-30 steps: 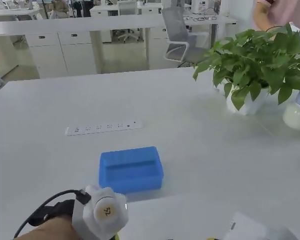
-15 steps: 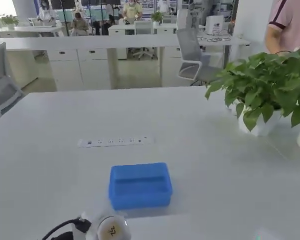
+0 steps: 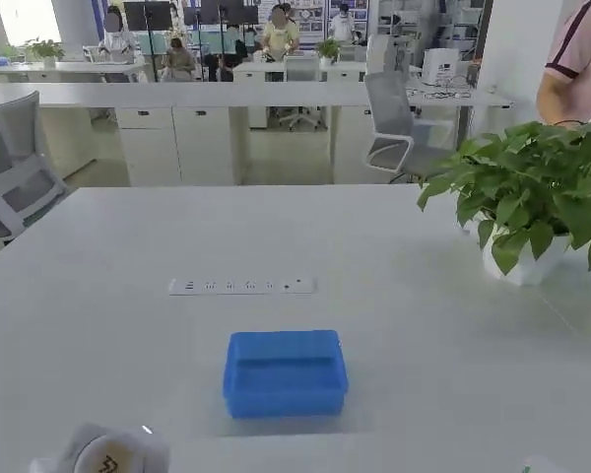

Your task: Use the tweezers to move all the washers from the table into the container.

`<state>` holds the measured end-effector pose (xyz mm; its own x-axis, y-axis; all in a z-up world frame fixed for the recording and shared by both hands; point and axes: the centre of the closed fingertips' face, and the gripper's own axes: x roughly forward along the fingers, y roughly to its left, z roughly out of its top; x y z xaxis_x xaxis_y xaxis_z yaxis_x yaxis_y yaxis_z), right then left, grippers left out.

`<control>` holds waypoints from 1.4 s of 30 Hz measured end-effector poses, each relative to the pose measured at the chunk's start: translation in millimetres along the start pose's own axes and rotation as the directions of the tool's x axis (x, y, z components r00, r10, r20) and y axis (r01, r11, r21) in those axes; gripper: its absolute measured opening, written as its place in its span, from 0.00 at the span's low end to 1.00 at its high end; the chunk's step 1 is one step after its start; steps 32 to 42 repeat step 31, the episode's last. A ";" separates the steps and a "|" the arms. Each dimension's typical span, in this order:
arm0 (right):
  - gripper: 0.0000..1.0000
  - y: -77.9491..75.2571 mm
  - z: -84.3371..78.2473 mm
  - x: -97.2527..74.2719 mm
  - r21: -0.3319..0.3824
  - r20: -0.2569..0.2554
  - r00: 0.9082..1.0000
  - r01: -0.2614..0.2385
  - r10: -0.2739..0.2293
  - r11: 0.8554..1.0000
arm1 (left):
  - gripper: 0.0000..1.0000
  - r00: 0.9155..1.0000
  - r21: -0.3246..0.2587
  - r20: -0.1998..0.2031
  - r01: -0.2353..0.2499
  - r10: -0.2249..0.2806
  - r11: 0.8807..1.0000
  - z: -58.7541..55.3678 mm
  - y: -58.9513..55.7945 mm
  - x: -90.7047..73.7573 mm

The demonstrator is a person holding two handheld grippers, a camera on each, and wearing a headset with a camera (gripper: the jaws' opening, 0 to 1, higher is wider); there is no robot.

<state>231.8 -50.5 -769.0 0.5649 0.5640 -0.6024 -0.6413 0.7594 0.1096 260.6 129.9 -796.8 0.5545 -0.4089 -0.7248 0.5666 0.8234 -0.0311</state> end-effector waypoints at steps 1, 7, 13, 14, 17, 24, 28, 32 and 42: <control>0.54 -0.4 -0.4 0.1 -0.004 -0.002 1.000 0.005 -0.005 1.000 | 0.90 1.000 -0.009 0.008 -0.023 0.023 1.000 -0.2 2.3 -3.9; 0.63 -9.4 -0.2 -1.7 -0.009 0.004 0.998 0.059 -0.059 0.998 | 0.98 0.984 -0.046 0.091 -0.150 0.154 0.988 3.5 14.0 -35.3; 0.73 -21.2 3.0 -5.0 0.038 0.028 0.994 0.106 -0.107 0.994 | 0.99 0.956 -0.159 0.184 -0.202 0.230 0.966 10.7 22.3 -59.2; 0.75 -23.9 3.5 -5.5 0.045 0.032 0.992 0.118 -0.119 0.992 | 0.99 0.950 -0.181 0.195 -0.209 0.244 0.961 10.1 23.9 -62.6; 0.77 -27.8 2.5 -6.0 0.060 0.030 0.991 0.127 -0.128 0.990 | 0.99 0.939 -0.210 0.215 -0.223 0.267 0.952 7.3 27.1 -68.1; 0.83 -34.5 2.8 -6.6 0.084 0.039 0.988 0.144 -0.148 0.986 | 0.99 0.937 -0.202 0.190 -0.254 0.292 0.946 -1.4 31.9 -69.4; 0.86 -35.6 2.9 -6.7 0.084 0.039 0.987 0.153 -0.157 0.985 | 0.99 0.936 -0.217 0.197 -0.250 0.293 0.944 -3.6 32.3 -67.9; 0.88 -36.4 3.0 -8.0 0.101 0.043 0.986 0.155 -0.160 0.983 | 0.99 0.935 -0.218 0.188 -0.260 0.302 0.941 -7.9 32.3 -67.4; 0.88 -36.4 3.0 -8.0 0.101 0.043 0.986 0.155 -0.160 0.983 | 0.99 0.935 -0.218 0.188 -0.260 0.302 0.941 -7.9 32.3 -67.4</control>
